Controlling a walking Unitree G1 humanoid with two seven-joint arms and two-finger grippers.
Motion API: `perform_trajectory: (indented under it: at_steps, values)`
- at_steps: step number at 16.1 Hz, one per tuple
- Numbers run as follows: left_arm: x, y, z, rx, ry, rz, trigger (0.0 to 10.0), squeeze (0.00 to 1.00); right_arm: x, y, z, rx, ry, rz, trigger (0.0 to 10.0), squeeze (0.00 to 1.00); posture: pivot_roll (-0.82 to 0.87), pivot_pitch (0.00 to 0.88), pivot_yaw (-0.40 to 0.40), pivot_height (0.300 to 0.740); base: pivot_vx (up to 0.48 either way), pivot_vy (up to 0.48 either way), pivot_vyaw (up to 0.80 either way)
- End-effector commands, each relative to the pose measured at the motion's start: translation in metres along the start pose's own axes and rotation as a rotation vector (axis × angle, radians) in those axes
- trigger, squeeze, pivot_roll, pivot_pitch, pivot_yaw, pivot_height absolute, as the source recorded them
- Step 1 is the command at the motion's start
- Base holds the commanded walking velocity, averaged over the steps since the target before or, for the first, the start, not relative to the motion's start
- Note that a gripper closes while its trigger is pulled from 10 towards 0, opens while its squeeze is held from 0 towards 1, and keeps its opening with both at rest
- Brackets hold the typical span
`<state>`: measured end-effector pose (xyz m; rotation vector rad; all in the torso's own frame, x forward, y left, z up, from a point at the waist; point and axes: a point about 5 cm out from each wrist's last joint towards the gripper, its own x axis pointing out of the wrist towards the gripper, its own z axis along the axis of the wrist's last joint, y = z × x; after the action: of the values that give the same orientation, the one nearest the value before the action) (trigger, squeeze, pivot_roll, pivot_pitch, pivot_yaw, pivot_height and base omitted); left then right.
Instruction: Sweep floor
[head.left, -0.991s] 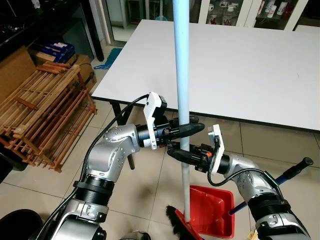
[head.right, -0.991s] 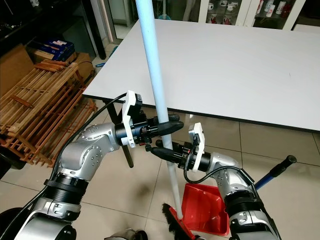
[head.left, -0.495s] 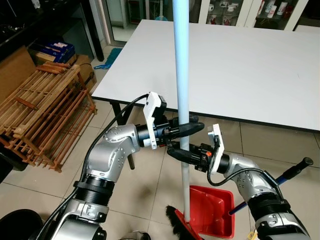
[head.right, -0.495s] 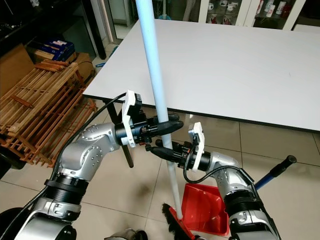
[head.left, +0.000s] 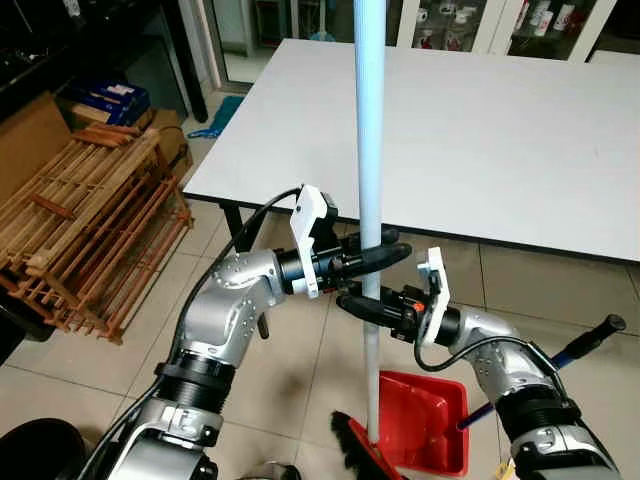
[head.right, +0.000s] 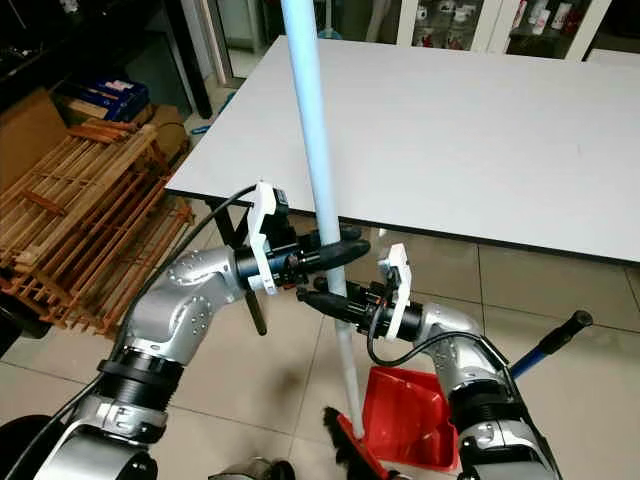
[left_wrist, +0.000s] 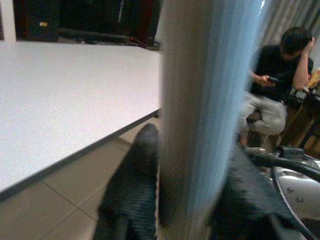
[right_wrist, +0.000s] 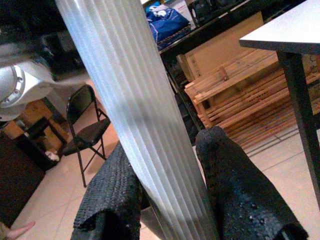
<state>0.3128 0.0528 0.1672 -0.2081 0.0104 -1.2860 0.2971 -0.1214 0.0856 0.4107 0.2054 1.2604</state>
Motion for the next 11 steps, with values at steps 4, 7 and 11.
perform_trajectory:
  at_steps: [4,7,11]
  values:
    - [0.002,0.001,-0.007,-0.021,0.024,0.019,10.0,1.00,0.005,0.003,-0.012,0.063,0.024,0.023,10.0,0.00,0.02,0.087,0.032,0.740,0.000,0.000,0.00]
    - [0.002,0.001,-0.007,-0.026,0.021,0.025,10.0,1.00,0.005,0.003,-0.012,0.061,0.024,0.014,10.0,0.00,0.02,0.087,0.030,0.740,0.000,0.000,0.00]
    - [0.006,0.007,0.001,0.064,0.026,0.147,10.0,0.00,0.006,-0.007,-0.013,0.023,0.021,-0.113,10.0,0.00,0.02,0.089,0.032,0.740,0.000,0.000,0.00]
